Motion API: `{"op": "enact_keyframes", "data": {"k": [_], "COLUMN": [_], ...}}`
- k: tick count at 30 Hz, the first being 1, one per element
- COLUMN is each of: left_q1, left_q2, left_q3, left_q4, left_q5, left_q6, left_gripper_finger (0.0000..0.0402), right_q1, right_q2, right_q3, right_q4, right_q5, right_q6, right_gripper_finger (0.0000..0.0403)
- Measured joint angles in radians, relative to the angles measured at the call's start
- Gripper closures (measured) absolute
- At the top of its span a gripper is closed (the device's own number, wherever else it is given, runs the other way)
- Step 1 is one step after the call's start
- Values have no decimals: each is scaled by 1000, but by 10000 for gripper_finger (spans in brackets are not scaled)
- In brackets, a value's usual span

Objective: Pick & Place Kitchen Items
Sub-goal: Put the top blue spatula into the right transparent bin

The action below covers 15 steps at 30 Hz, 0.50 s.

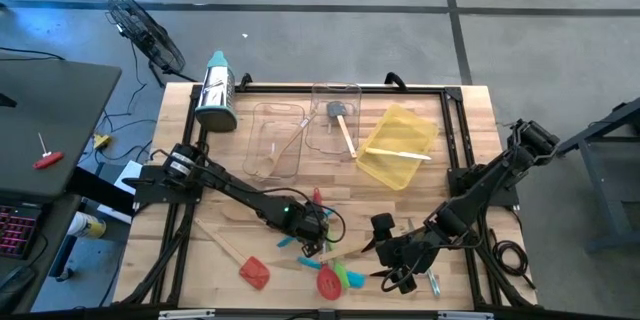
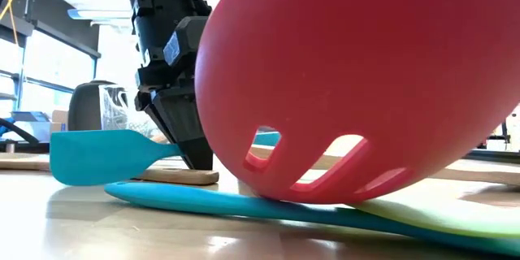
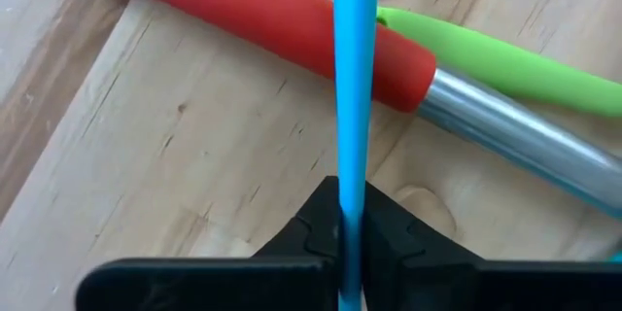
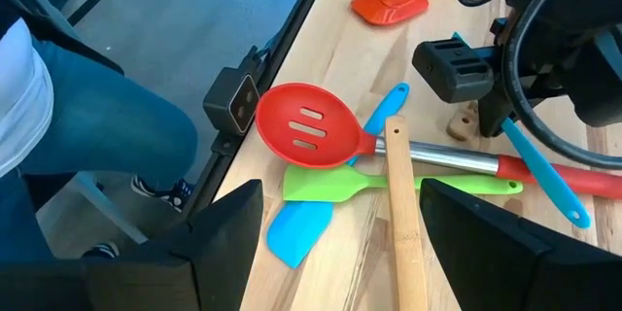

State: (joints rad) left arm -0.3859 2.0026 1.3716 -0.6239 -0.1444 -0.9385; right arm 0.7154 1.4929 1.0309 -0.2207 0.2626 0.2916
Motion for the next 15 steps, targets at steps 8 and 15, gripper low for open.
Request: {"op": "enact_keyframes", "data": {"k": [8, 15], "left_q1": [-1, -8], "left_q2": [2, 1], "left_q3": [53, 140], "left_q4": [-27, -113], "left_q5": [0, -25], "left_q6": [33, 77], "left_gripper_finger": [394, 394], "right_q1": [0, 0], "right_q2": [0, 0], "right_q3": [0, 0], "right_q4": [0, -38], "right_q5": [0, 0], "right_q6": [0, 48], "right_gripper_finger": [132, 133]}}
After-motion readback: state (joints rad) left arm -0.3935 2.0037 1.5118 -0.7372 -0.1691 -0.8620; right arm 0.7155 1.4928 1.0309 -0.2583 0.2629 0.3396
